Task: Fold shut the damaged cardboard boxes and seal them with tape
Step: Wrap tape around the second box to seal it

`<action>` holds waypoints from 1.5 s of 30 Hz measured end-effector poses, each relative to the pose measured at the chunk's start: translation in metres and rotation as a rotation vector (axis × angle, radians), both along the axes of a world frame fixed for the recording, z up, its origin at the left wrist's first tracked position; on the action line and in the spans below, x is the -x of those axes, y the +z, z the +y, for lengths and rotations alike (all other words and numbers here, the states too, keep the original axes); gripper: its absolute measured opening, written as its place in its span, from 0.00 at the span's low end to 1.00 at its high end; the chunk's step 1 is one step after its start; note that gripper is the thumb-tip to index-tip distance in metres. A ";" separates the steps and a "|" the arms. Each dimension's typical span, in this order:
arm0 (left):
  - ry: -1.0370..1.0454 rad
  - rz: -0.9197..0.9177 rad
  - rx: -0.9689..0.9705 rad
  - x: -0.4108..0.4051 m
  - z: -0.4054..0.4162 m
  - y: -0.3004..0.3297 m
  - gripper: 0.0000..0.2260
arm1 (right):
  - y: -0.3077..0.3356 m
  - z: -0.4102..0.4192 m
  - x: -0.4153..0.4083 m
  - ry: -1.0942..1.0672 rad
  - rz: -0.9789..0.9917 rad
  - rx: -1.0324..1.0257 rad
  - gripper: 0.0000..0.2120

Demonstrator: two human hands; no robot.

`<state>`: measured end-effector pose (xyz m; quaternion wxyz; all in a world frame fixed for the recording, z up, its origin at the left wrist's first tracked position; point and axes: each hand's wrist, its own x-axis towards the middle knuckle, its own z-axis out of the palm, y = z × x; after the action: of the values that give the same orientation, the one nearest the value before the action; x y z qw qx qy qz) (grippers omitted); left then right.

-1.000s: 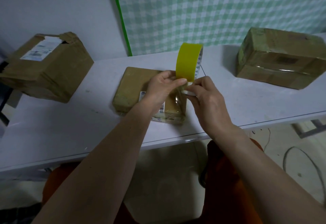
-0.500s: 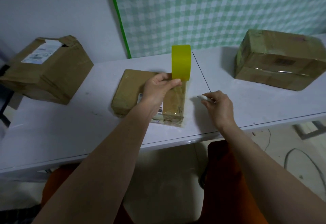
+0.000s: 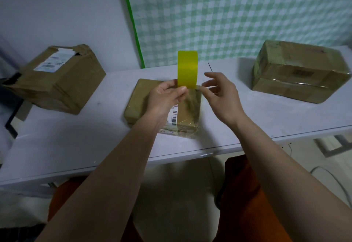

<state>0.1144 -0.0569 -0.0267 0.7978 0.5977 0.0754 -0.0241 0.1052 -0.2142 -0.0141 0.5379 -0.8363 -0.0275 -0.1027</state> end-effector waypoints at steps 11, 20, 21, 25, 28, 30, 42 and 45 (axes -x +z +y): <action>0.163 -0.084 -0.258 0.074 0.131 0.009 0.09 | 0.009 0.147 0.037 0.384 0.047 -0.192 0.08; 0.265 0.133 -0.663 0.117 0.217 -0.033 0.13 | -0.057 0.254 0.051 0.484 0.197 0.025 0.04; 0.266 0.150 -0.679 0.118 0.222 -0.038 0.14 | -0.064 0.260 0.051 0.487 0.192 0.059 0.03; 0.219 0.223 -0.800 0.119 0.234 -0.056 0.02 | -0.087 0.274 0.052 0.490 0.195 0.169 0.02; 0.194 0.258 -0.977 0.120 0.237 -0.057 0.08 | -0.093 0.279 0.057 0.466 0.179 0.220 0.02; 0.192 0.282 -1.112 0.119 0.238 -0.054 0.09 | -0.092 0.281 0.058 0.460 0.161 0.256 0.02; 0.752 -0.045 -1.017 0.127 0.212 -0.018 0.28 | -0.074 0.259 0.068 0.496 0.074 0.372 0.13; 0.688 -0.394 -1.111 0.115 0.173 -0.005 0.29 | -0.063 0.224 0.077 0.357 -0.060 0.305 0.17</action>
<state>-0.0010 0.1159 -0.0319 0.3337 0.8538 0.1156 0.3825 0.0283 0.0100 -0.0775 0.4138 -0.8864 -0.2061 -0.0254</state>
